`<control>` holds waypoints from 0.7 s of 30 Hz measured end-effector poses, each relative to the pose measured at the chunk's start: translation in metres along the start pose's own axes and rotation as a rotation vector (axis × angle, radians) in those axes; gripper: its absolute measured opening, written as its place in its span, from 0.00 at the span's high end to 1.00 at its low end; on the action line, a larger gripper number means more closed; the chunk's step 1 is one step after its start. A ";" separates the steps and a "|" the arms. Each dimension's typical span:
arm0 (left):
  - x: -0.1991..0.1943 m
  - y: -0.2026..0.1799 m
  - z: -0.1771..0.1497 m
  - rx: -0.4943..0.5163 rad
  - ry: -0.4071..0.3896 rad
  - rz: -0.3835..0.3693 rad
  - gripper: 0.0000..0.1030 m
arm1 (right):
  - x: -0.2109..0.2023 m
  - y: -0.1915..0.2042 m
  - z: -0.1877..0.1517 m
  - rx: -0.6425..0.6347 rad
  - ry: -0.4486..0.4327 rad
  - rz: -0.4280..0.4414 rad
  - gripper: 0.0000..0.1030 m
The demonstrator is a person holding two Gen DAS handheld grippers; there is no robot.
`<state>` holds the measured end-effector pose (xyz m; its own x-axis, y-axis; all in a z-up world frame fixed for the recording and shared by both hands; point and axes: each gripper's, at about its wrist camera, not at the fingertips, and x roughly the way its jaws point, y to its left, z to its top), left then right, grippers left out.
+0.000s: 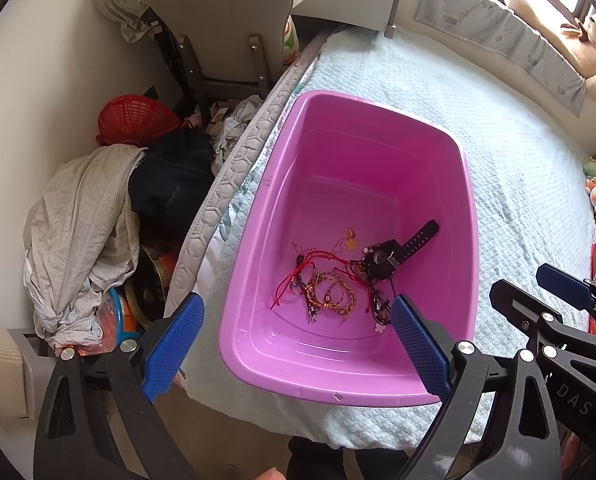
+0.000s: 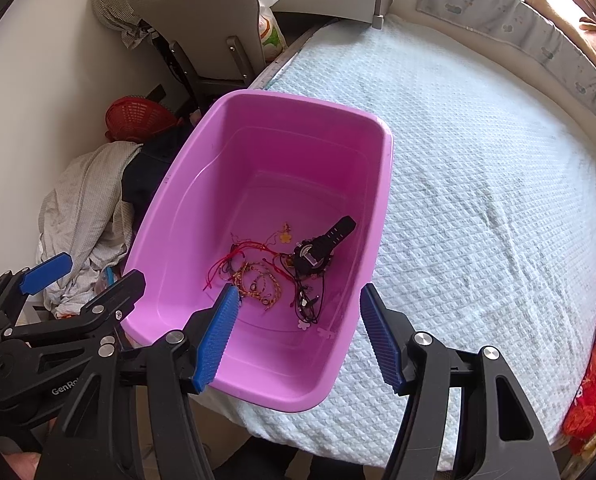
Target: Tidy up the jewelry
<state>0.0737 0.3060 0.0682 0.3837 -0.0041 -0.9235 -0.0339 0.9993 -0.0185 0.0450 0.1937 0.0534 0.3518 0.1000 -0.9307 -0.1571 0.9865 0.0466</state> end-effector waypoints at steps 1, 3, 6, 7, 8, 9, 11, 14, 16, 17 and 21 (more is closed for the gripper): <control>0.000 0.000 0.000 0.000 -0.001 0.001 0.10 | 0.000 0.000 0.000 0.000 0.000 -0.001 0.41; -0.001 -0.001 0.000 -0.001 0.000 0.002 0.10 | 0.001 0.000 0.000 0.000 0.000 -0.003 0.41; 0.000 -0.001 0.001 0.001 0.004 -0.001 0.10 | 0.001 0.000 -0.001 -0.004 0.000 -0.006 0.41; 0.001 -0.001 0.000 0.001 0.005 0.002 0.10 | 0.000 0.000 -0.001 -0.004 0.000 -0.005 0.41; 0.001 -0.001 0.000 0.002 0.004 0.005 0.10 | 0.000 0.000 -0.001 -0.003 0.000 -0.006 0.41; 0.000 -0.002 0.000 0.006 0.001 0.010 0.10 | 0.000 0.001 -0.001 -0.004 0.000 -0.006 0.41; -0.001 -0.003 -0.001 0.013 -0.008 0.017 0.10 | 0.000 0.000 -0.001 -0.003 -0.001 -0.003 0.41; -0.002 -0.003 -0.002 0.013 -0.011 0.017 0.10 | -0.001 0.000 -0.002 -0.002 -0.002 -0.002 0.41; -0.002 -0.003 -0.002 0.014 -0.009 0.016 0.10 | -0.001 0.000 -0.003 -0.004 -0.004 -0.003 0.41; -0.002 -0.003 -0.002 0.014 -0.008 0.016 0.10 | -0.001 0.000 -0.003 -0.003 -0.004 -0.002 0.41; -0.003 -0.003 -0.003 0.009 -0.008 0.025 0.10 | -0.001 0.000 -0.004 -0.004 -0.002 -0.003 0.41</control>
<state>0.0701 0.3029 0.0702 0.3898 0.0215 -0.9207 -0.0350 0.9994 0.0085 0.0411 0.1930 0.0533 0.3538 0.0974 -0.9302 -0.1598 0.9862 0.0425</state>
